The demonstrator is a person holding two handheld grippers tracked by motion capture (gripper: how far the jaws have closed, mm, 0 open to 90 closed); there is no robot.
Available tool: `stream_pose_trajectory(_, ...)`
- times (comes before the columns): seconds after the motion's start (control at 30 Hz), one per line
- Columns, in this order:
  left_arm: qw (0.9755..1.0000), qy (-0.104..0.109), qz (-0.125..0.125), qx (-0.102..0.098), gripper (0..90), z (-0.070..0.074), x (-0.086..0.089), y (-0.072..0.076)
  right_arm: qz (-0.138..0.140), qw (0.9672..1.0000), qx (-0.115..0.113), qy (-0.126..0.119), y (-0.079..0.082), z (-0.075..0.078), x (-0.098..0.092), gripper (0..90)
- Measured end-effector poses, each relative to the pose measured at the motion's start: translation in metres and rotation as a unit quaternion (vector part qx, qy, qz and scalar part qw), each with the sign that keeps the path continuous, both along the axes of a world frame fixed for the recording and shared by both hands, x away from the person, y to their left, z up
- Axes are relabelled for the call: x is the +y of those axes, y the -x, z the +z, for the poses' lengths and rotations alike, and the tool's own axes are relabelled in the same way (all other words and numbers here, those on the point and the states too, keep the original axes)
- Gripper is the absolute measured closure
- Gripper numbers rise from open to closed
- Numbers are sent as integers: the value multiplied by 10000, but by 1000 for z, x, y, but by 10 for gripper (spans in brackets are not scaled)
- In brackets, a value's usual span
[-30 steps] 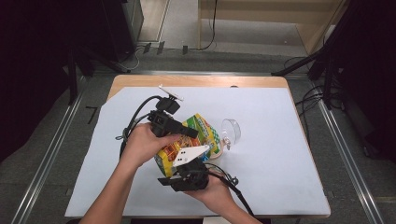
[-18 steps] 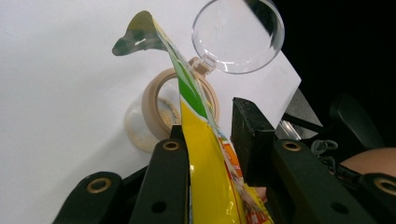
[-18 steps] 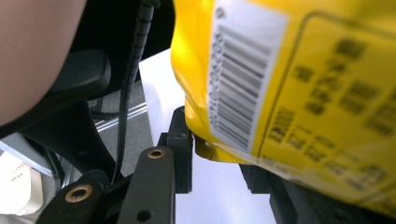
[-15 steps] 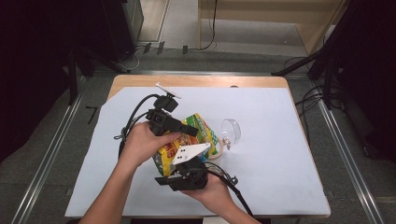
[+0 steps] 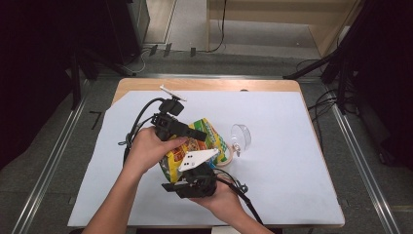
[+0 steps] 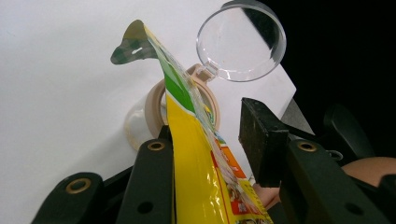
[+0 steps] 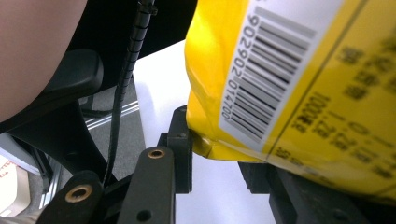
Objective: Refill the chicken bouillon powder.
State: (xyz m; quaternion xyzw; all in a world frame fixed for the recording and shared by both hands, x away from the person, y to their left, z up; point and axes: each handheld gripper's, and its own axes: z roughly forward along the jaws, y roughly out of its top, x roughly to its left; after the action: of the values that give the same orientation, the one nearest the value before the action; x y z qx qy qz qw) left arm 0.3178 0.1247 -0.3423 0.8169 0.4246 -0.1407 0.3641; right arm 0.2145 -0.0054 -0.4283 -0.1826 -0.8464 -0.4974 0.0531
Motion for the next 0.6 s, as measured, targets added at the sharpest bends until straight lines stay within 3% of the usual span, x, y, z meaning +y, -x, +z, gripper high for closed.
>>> stream_pose_trajectory(0.37,10000,42,27,63,609,-1,1,-1,-17,10000,-14,13,-1,1,1,700)
stream_pose_trajectory(0.47,10000,-30,-8,-42,635,2,-1,2,15,9999,132,-80,-2,0,1,706)
stream_pose_trajectory(0.6,9998,-150,-82,-131,719,5,-4,6,-8,9999,143,-21,-2,-6,2,718)
